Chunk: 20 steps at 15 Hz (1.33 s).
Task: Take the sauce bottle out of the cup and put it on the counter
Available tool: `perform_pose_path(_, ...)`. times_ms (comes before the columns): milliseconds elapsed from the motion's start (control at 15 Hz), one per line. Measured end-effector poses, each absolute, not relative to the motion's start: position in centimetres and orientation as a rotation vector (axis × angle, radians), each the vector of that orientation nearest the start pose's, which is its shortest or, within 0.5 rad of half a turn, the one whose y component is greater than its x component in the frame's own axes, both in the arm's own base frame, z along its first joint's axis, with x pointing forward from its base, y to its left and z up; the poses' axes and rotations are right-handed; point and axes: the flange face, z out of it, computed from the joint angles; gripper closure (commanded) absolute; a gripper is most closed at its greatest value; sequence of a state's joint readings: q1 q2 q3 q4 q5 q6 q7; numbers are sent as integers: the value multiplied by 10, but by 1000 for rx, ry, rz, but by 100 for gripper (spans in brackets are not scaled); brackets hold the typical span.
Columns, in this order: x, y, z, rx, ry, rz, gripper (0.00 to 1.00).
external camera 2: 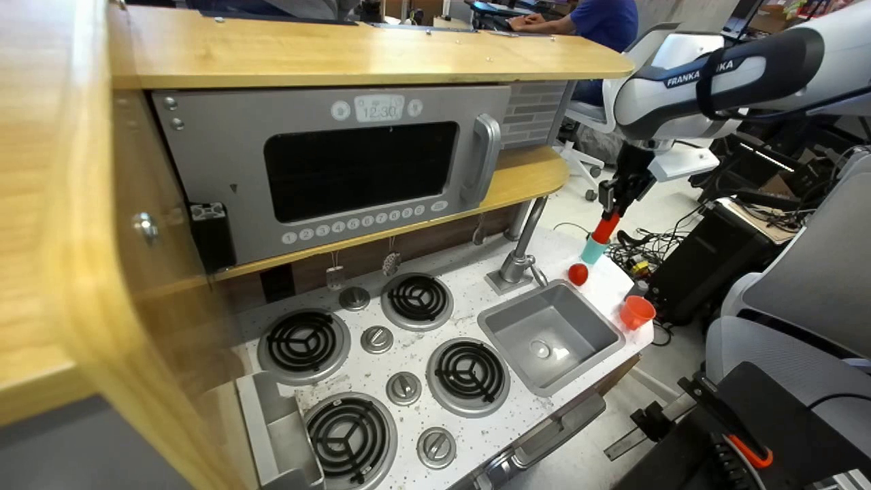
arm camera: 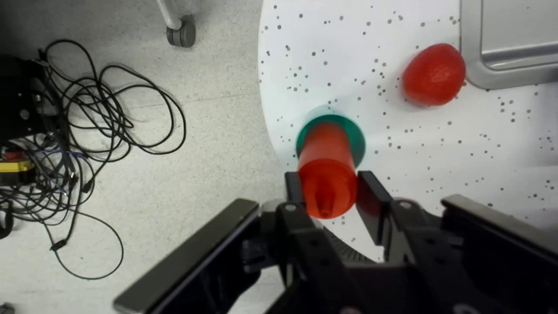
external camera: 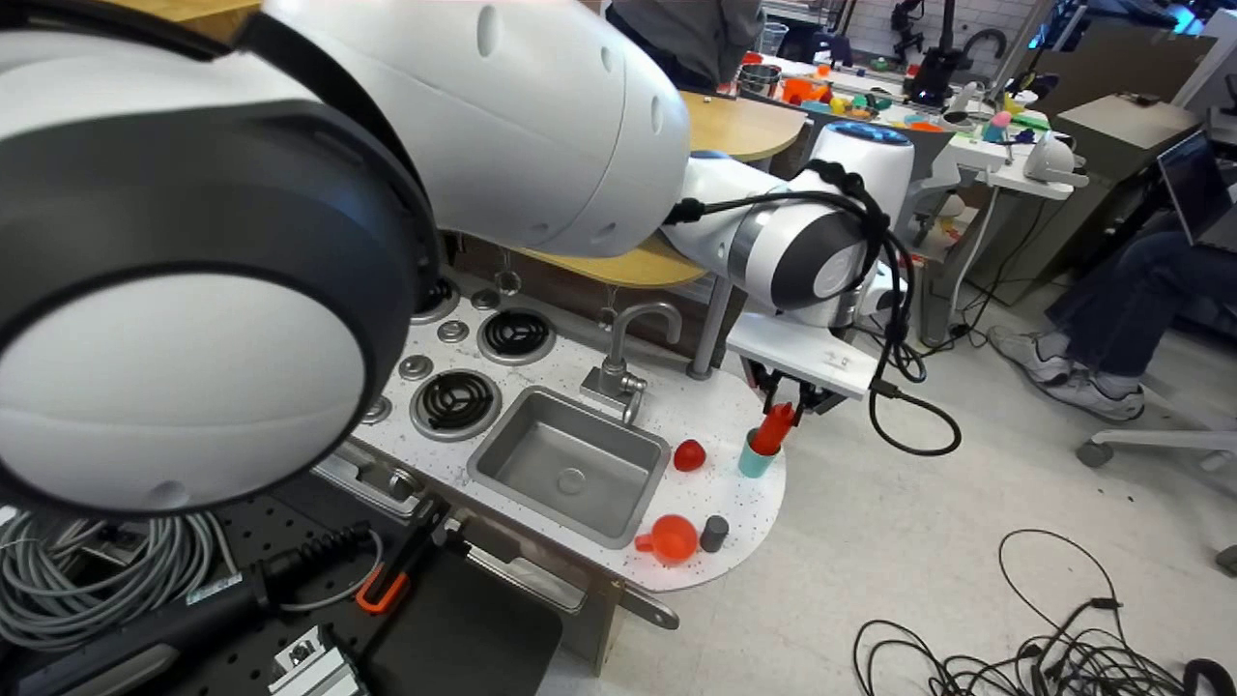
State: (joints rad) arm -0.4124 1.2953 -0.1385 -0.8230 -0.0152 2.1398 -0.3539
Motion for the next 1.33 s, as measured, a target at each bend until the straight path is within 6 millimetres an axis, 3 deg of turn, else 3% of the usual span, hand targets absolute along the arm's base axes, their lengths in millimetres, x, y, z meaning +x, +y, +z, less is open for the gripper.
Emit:
perform_pose_path(333, 688, -380, 157, -3299, 101, 44, 90)
perform_pose_path(533, 673, -384, 187, -3291, 103, 67, 90)
perform_pose_path(667, 660, -383, 195, -3278, 99, 103, 90)
perform_pose_path(933, 629, -378, 182, -3264, 115, 120, 90)
perform_pose_path(1333, 596, -369, 132, -3295, 81, 38, 90)
